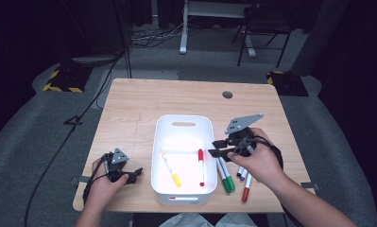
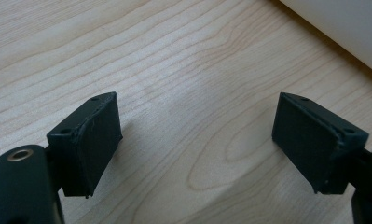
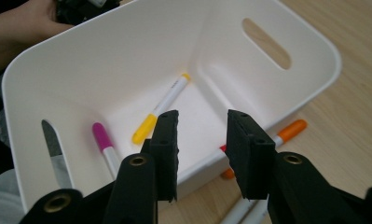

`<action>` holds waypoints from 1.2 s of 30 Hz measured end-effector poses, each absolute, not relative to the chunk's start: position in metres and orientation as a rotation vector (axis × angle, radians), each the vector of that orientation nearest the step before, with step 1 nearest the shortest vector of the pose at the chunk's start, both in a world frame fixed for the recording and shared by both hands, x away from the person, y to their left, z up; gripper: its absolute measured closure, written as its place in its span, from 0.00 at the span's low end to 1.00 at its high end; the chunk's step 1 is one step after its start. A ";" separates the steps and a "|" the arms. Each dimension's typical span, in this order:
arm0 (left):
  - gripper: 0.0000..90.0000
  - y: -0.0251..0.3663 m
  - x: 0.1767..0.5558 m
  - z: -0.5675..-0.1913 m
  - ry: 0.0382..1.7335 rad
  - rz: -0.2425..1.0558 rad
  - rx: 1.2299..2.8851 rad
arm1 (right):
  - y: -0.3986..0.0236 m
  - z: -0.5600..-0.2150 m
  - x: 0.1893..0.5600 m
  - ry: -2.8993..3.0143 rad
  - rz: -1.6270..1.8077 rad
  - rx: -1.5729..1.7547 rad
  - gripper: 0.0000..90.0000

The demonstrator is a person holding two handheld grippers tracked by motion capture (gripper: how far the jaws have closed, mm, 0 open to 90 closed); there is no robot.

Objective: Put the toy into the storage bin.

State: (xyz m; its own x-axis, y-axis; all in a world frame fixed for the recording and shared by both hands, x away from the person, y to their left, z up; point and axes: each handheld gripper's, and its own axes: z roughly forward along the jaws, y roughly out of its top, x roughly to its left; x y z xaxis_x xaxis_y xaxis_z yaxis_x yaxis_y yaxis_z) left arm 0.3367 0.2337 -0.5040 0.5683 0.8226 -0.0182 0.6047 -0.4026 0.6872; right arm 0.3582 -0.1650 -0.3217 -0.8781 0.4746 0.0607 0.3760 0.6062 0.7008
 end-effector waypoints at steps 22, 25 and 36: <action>0.18 0.234 0.337 -0.504 1.136 0.430 2.145 | -0.207 -0.396 0.385 2.679 0.913 0.918 0.72; 0.18 0.234 0.337 -0.504 1.136 0.430 2.145 | -0.208 -0.412 0.387 2.709 0.871 0.953 0.71; 0.18 0.234 0.337 -0.504 1.136 0.429 2.146 | -0.207 -0.451 0.392 2.761 0.796 0.978 0.67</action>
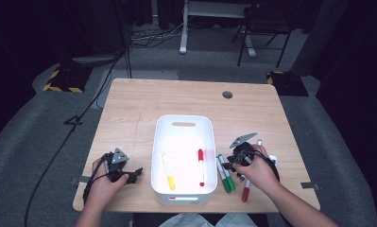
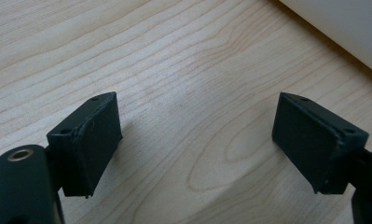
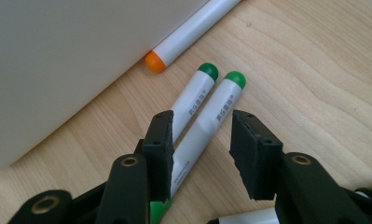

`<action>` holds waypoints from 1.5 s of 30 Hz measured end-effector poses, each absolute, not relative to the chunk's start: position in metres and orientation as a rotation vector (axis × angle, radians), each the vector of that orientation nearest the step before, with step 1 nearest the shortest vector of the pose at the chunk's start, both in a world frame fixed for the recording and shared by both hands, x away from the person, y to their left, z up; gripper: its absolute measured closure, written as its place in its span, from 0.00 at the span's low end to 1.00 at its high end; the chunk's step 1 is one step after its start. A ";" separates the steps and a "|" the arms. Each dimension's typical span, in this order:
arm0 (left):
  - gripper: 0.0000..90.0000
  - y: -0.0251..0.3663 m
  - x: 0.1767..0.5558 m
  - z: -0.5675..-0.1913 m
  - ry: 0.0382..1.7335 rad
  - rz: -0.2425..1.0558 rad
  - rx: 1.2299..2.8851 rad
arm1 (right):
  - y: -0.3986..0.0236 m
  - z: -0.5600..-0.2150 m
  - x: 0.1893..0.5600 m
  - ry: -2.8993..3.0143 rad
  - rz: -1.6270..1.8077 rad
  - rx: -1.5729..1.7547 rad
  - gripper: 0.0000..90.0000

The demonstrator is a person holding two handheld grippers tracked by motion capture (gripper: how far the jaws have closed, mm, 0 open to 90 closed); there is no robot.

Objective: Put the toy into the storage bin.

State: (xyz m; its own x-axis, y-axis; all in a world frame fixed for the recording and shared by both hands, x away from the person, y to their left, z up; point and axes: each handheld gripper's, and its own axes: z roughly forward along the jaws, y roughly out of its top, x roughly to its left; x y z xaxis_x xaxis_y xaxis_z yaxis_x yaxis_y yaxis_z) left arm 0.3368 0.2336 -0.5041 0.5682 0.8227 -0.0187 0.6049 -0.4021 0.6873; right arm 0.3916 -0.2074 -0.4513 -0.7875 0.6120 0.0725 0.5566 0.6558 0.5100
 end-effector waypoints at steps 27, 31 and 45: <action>0.18 0.233 0.337 -0.504 1.133 0.418 2.147 | -0.194 -0.474 0.395 2.741 0.773 1.048 0.82; 0.18 0.233 0.337 -0.504 1.133 0.418 2.146 | -0.195 -0.474 0.395 2.722 0.792 1.085 0.85; 0.18 0.234 0.337 -0.504 1.134 0.427 2.147 | -0.195 -0.468 0.393 2.744 0.785 1.090 0.85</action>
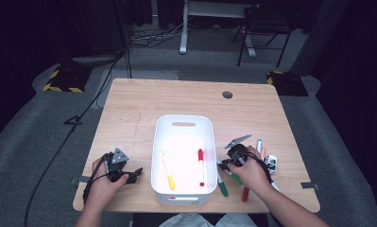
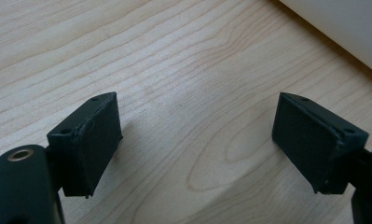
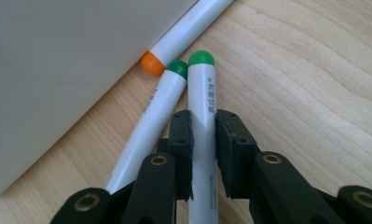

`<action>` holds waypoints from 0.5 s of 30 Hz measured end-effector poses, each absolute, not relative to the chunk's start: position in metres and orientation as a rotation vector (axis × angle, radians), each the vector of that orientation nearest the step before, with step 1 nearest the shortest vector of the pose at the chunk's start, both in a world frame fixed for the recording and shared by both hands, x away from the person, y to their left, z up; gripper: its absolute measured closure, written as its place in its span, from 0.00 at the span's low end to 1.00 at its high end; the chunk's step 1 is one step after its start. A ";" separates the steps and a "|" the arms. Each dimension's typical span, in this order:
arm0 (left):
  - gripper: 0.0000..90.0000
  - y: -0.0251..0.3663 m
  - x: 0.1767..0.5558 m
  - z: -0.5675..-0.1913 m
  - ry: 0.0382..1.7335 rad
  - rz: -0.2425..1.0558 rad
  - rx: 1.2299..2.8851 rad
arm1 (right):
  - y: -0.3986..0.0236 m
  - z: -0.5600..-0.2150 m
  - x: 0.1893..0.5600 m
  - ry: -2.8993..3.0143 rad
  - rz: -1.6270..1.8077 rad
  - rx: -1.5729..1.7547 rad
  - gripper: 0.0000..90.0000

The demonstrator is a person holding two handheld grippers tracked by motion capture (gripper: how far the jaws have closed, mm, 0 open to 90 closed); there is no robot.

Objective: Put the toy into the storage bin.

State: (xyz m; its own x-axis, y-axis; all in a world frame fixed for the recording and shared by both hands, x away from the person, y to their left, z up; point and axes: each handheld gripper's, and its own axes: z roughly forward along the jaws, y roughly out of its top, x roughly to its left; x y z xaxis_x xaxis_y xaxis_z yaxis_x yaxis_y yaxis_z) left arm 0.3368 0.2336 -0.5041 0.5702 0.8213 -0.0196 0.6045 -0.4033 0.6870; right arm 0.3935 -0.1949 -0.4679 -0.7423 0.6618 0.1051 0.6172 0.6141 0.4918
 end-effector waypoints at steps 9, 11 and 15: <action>0.18 0.234 0.337 -0.504 1.134 0.426 2.147 | -0.198 -0.442 0.389 2.736 0.813 1.036 0.85; 0.18 0.234 0.337 -0.504 1.133 0.426 2.147 | -0.199 -0.435 0.388 2.727 0.818 1.036 0.86; 0.18 0.234 0.337 -0.504 1.133 0.426 2.147 | -0.201 -0.419 0.385 2.714 0.849 1.028 0.85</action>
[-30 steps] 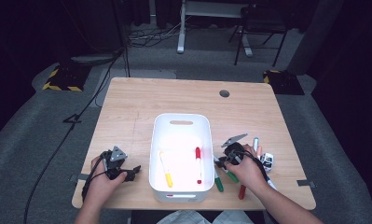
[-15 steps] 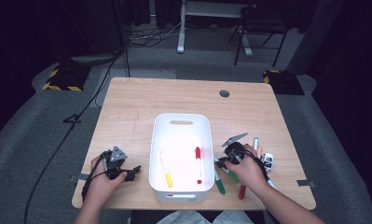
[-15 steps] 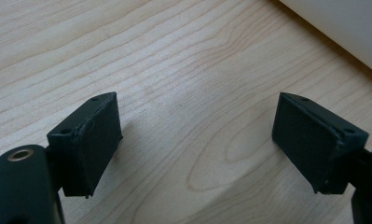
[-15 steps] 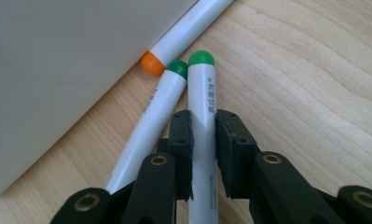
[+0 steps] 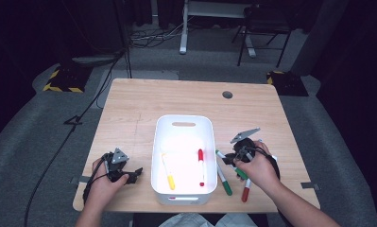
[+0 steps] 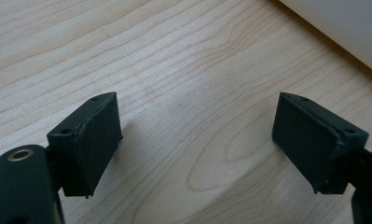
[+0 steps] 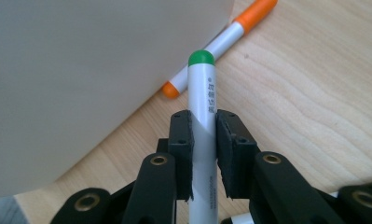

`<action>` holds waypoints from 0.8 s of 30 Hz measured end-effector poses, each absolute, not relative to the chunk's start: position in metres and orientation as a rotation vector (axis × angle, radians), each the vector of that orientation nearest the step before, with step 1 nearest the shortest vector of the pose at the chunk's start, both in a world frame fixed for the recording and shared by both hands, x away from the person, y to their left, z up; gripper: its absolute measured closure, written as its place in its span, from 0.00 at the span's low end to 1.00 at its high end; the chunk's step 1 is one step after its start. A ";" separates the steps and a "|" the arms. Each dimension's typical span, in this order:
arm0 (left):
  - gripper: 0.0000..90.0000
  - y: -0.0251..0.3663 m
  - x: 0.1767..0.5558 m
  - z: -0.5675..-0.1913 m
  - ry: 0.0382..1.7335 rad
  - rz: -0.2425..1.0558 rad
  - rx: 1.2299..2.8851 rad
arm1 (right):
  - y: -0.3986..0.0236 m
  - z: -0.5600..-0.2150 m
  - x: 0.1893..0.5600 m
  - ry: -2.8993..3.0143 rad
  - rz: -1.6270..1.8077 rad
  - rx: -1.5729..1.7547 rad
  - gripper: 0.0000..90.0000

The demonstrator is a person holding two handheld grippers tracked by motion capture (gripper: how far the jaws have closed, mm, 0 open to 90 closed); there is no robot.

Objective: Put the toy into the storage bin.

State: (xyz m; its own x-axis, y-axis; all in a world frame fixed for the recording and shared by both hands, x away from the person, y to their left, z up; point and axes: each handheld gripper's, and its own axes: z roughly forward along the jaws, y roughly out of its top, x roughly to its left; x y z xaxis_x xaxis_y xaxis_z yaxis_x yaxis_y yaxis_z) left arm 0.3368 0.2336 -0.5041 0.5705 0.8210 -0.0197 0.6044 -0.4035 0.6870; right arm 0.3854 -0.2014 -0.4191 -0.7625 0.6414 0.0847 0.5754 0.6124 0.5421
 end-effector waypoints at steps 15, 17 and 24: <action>0.18 0.233 0.337 -0.504 1.133 0.418 2.146 | -0.204 -0.368 0.369 2.680 0.983 0.953 0.85; 0.18 0.233 0.337 -0.504 1.133 0.418 2.147 | -0.205 -0.362 0.367 2.669 0.998 0.949 0.85; 0.18 0.233 0.337 -0.504 1.133 0.418 2.146 | -0.202 -0.338 0.359 2.669 1.018 0.889 0.85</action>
State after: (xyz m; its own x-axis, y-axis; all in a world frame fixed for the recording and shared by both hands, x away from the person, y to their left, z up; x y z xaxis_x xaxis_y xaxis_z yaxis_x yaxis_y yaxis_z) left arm 0.3373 0.2332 -0.5043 0.5723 0.8196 -0.0258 0.6065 -0.4019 0.6860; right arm 0.3591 -0.2020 -0.3384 -0.8130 0.5783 0.0678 0.4765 0.5939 0.6483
